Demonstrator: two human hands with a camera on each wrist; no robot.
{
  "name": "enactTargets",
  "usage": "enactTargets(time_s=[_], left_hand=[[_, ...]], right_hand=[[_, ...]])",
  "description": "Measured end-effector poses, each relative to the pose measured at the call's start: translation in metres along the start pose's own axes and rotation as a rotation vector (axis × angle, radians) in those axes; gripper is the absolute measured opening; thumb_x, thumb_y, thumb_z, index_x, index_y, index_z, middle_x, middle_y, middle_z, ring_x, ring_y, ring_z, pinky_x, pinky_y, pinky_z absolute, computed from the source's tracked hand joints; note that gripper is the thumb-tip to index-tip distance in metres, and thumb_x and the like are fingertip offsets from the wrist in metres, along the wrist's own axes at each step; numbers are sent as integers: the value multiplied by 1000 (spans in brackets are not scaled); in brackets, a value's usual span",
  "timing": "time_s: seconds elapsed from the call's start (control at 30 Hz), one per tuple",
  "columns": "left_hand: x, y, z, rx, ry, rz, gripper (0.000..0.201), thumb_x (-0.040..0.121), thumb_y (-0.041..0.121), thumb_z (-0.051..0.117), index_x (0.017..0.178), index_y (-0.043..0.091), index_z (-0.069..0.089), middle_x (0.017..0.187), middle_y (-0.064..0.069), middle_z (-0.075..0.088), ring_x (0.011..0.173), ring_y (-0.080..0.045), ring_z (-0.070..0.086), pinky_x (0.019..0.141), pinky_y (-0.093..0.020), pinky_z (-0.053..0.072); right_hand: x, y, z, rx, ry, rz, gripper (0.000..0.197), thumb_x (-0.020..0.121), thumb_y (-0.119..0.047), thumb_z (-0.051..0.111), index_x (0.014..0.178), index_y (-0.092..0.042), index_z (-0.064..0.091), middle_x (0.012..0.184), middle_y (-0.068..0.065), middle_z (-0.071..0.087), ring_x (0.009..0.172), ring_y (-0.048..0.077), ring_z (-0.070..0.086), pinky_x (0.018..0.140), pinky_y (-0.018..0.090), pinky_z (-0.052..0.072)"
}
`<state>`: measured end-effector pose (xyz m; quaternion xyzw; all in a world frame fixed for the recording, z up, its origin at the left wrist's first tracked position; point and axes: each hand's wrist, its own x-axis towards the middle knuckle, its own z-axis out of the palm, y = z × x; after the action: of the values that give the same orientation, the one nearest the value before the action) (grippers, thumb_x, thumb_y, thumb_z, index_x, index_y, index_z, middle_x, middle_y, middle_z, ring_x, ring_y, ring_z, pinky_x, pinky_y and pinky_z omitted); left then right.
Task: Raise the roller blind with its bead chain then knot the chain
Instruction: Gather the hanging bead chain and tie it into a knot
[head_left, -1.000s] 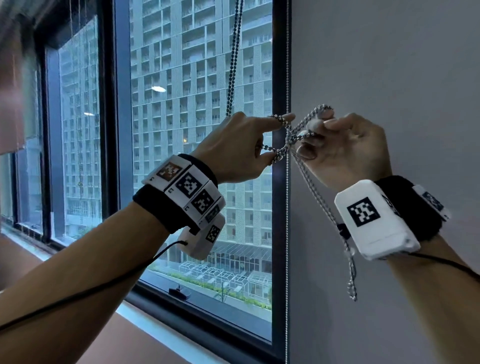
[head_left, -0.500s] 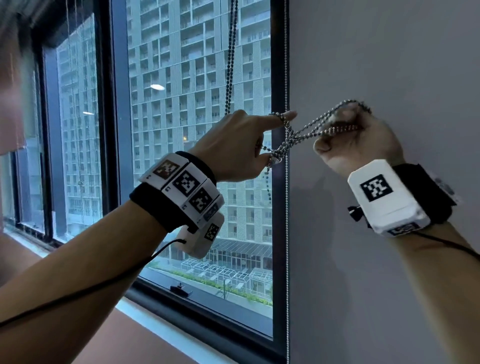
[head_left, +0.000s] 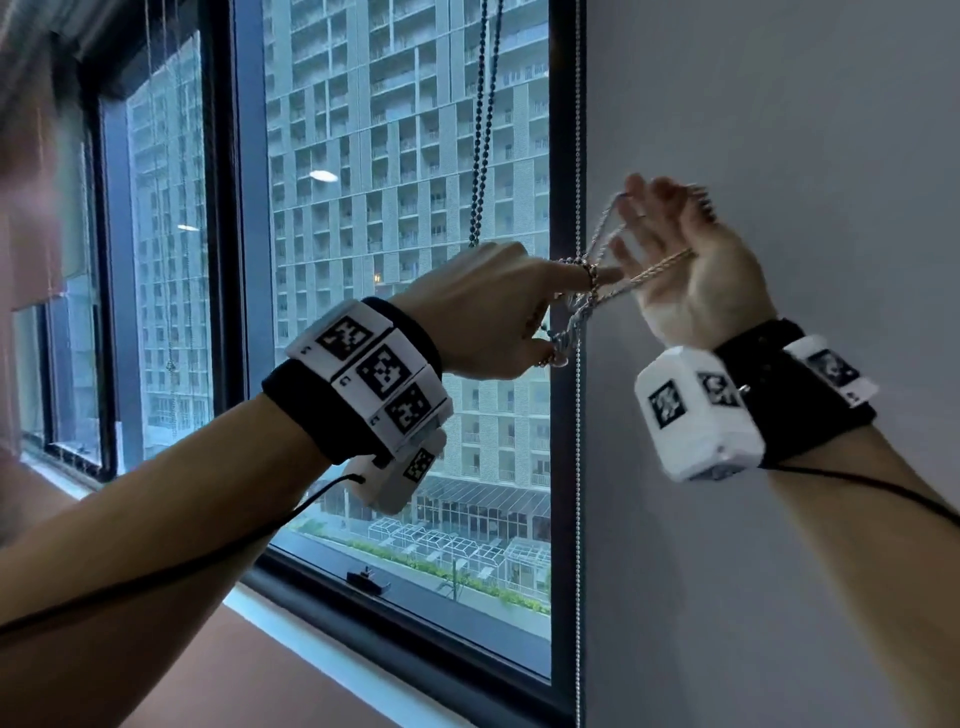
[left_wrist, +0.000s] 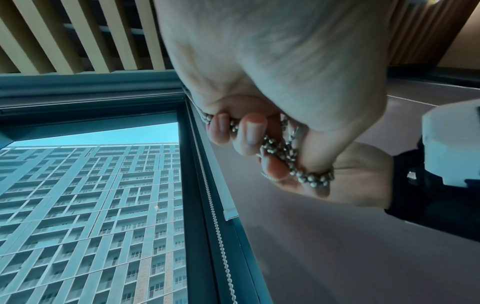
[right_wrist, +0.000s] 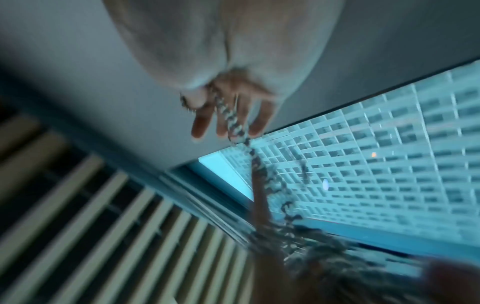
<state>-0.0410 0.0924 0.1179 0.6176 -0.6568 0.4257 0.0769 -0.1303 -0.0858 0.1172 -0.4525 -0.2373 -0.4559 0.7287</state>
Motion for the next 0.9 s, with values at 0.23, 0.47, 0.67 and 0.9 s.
enactTargets(time_s=[0.23,0.47,0.67,0.9], left_hand=[[-15,-17,-4,-54,-26,-75,80,82,36,71,149,32,29,72,1,73,52,0,58,72,-21,50],[-17,-23,-1,-13,-54,-112,78,82,34,71,148,36,29,77,5,73,62,-4,65,85,-37,57],[-14,-24,5,19,-35,-60,68,87,27,63,148,32,33,77,2,75,62,-7,66,80,-27,55],[-16,-27,3,13,-20,-59,62,84,27,61,143,34,43,83,4,74,69,-11,63,71,-34,57]], right_hand=[[-19,8,-21,-575,117,347,22,98,-11,42,86,-9,61,72,7,75,63,23,71,57,32,52],[-49,33,-34,-1434,-302,923,71,93,-59,42,92,5,73,84,15,78,71,28,73,78,37,57],[-48,36,-4,-947,-452,532,28,89,-24,56,108,-5,64,100,9,73,88,18,72,89,29,55],[-63,43,25,-560,-460,466,12,100,-13,43,91,-8,49,53,-7,28,41,8,30,40,21,39]])
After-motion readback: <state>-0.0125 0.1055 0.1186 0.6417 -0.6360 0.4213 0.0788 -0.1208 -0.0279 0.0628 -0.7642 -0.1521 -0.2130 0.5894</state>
